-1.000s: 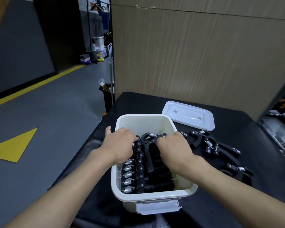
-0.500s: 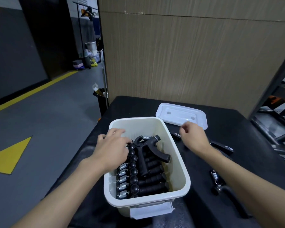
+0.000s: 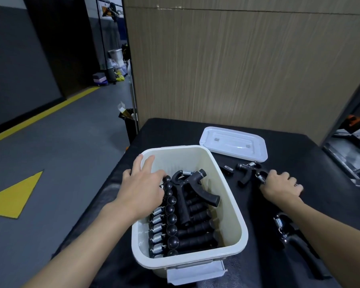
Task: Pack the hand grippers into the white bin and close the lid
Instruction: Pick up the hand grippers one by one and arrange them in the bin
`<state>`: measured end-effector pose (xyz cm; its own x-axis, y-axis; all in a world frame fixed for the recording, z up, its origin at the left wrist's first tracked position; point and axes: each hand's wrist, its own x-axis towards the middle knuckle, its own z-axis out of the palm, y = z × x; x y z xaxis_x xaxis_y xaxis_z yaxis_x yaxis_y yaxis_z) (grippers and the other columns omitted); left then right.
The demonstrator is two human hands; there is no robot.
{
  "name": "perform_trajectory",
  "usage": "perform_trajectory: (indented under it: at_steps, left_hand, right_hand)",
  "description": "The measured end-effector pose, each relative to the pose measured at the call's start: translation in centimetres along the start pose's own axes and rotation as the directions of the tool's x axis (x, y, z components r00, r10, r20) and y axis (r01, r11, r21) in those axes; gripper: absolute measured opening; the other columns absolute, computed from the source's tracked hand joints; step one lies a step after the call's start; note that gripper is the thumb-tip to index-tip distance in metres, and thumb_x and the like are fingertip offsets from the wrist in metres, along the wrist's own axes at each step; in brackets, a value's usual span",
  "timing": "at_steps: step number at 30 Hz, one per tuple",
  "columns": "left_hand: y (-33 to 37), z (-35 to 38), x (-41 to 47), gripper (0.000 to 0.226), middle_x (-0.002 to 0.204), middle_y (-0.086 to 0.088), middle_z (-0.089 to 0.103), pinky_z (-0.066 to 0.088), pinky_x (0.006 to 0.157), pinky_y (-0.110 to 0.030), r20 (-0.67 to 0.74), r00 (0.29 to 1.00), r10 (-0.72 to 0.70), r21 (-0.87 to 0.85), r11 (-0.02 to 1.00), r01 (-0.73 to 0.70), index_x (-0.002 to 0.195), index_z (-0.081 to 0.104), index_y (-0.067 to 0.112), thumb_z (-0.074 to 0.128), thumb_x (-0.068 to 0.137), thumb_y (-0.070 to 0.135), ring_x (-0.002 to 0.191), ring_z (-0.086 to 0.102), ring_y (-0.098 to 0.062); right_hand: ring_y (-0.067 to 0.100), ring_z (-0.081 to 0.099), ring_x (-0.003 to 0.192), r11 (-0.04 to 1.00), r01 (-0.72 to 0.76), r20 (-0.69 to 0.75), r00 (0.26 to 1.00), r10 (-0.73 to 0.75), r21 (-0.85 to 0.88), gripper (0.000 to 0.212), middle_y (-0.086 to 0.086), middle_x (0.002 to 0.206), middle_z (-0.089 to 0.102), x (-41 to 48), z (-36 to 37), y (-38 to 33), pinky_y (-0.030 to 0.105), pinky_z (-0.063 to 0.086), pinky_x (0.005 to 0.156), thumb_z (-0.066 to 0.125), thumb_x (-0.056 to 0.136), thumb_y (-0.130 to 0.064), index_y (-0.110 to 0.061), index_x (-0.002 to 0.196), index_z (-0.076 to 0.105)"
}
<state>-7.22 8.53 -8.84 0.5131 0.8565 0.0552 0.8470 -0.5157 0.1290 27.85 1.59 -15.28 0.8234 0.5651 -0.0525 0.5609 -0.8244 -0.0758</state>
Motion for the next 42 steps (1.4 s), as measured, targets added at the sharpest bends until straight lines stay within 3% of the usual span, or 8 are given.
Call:
perform_trajectory:
  at_steps: [8,14,21,26,31,35,38,42]
  left_hand:
    - [0.1,-0.2,-0.1,0.049,0.162,-0.004,0.011,0.023,0.115,-0.051,-0.002,1.000,-0.006,-0.012,1.000,0.006,0.138,0.049,0.033,0.042,0.092,0.020,0.150,-0.008,-0.029]
    - [0.1,-0.3,-0.2,0.049,0.162,-0.003,0.011,0.023,0.115,-0.050,0.016,1.000,-0.016,-0.007,1.000,0.016,0.139,0.049,0.033,0.042,0.092,0.021,0.150,-0.009,-0.029]
    - [0.1,-0.3,-0.2,0.049,0.162,0.000,0.014,0.017,0.116,-0.056,-0.010,1.000,-0.009,-0.065,0.998,0.009,0.143,0.043,0.033,0.041,0.095,0.022,0.150,-0.005,-0.026]
    - [-0.2,-0.4,-0.6,0.046,0.150,0.013,0.038,0.002,0.121,-0.051,-0.260,0.951,0.169,-0.166,0.962,-0.216,0.144,0.040,0.031,0.044,0.099,0.022,0.144,0.023,-0.006]
    - [0.1,-1.4,-0.8,0.033,0.125,0.016,0.062,0.041,0.108,-0.034,-0.382,0.924,0.021,-0.640,0.715,-0.281,0.133,0.056,0.024,0.050,0.101,0.019,0.119,0.054,-0.001]
    - [1.8,-4.4,-0.8,0.032,0.099,-0.007,0.071,0.054,0.088,-0.041,-0.251,0.968,-0.015,-0.897,0.379,-0.226,0.117,0.067,0.020,0.052,0.097,0.038,0.087,0.066,-0.020]
    - [2.7,-5.3,-1.0,0.040,0.076,-0.013,0.056,0.044,0.067,-0.038,-0.196,0.981,0.001,-0.929,0.320,-0.186,0.090,0.062,-0.002,0.054,0.097,0.036,0.069,0.052,-0.022]
    - [2.7,-4.7,-1.3,0.033,0.073,-0.008,0.059,0.046,0.054,-0.032,-0.054,0.998,0.016,-0.998,0.034,-0.055,0.098,0.057,-0.006,0.052,0.102,0.026,0.058,0.053,-0.016]
  right_hand:
    - [0.027,0.054,0.088,0.985,0.053,-0.067,0.997,-0.042,0.166,0.028,0.004,0.093,0.059,0.2,-0.2,1.0,0.042,0.029,0.084,0.064,0.079,-0.024,-0.015,0.093,0.042]
    - [0.030,0.051,0.081,0.879,0.193,-0.228,0.968,-0.099,0.435,0.033,0.009,0.092,0.061,-0.3,-1.0,1.6,0.044,0.035,0.086,0.067,0.079,-0.021,-0.013,0.098,0.042]
    - [0.011,0.057,0.077,0.510,0.502,-0.457,0.862,-0.221,0.699,0.030,-0.008,0.084,0.058,-5.7,-9.6,-1.9,0.026,0.047,0.074,0.071,0.080,-0.016,-0.018,0.100,0.049]
    - [0.003,0.061,0.077,0.183,0.651,-0.528,0.722,-0.447,0.737,0.031,-0.008,0.087,0.065,-13.0,-14.6,-5.6,0.015,0.049,0.071,0.074,0.079,-0.008,-0.028,0.092,0.055]
    - [0.019,0.059,0.067,-0.122,0.215,-0.242,0.727,-0.642,0.969,0.015,0.009,0.079,0.069,-16.6,-16.1,-7.9,0.028,0.052,0.065,0.063,0.088,0.004,-0.009,0.094,0.059]
    - [0.023,0.058,0.075,-0.059,-0.104,0.025,0.662,-0.749,0.993,0.012,0.013,0.081,0.061,-17.3,-14.9,-8.7,0.035,0.052,0.074,0.058,0.092,-0.001,-0.008,0.083,0.061]
    - [0.026,0.060,0.080,-0.004,-0.182,0.108,0.602,-0.791,0.983,0.012,0.017,0.083,0.060,-17.8,-14.5,-8.8,0.039,0.058,0.079,0.053,0.094,-0.003,-0.002,0.088,0.063]
    - [0.032,0.068,0.086,-0.004,-0.234,0.147,0.624,-0.767,0.972,0.023,0.024,0.094,0.069,-17.8,-14.5,-8.8,0.042,0.054,0.092,0.046,0.098,-0.007,0.005,0.099,0.066]
